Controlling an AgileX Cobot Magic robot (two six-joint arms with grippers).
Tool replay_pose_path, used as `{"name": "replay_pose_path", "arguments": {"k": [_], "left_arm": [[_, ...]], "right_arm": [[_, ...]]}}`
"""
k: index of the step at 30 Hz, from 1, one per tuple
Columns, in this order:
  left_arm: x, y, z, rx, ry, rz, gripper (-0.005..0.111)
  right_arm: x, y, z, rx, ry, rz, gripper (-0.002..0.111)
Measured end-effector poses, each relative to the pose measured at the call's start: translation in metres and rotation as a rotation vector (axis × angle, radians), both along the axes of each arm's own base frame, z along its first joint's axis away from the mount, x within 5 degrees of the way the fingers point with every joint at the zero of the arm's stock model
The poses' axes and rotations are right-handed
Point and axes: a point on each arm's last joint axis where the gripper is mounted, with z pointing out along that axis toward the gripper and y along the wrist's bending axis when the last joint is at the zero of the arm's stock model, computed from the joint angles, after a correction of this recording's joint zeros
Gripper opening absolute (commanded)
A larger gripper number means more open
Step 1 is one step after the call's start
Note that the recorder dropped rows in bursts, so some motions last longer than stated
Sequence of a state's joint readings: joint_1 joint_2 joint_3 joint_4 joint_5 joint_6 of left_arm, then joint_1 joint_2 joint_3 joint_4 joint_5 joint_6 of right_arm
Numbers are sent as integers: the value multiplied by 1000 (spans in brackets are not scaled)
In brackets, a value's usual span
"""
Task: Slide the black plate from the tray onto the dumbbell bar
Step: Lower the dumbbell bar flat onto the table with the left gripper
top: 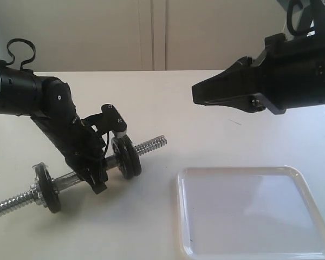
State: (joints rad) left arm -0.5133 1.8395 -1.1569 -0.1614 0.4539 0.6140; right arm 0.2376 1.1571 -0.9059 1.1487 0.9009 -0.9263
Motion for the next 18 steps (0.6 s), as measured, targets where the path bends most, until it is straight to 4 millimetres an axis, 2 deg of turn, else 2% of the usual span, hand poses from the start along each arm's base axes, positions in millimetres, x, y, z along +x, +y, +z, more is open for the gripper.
{"name": "replay_pose_path", "arguments": {"k": [8,15,18], "left_arm": [[0,0,0,0,0,0,3],[0,0,0,-1,-4,1,39],[1,-1,5,-15,-18,5,47]], "right_arm": [[0,1,1,15,4,0,0],[0,1,1,15,4,0,0],[0,1,1,15,4,0,0]]}}
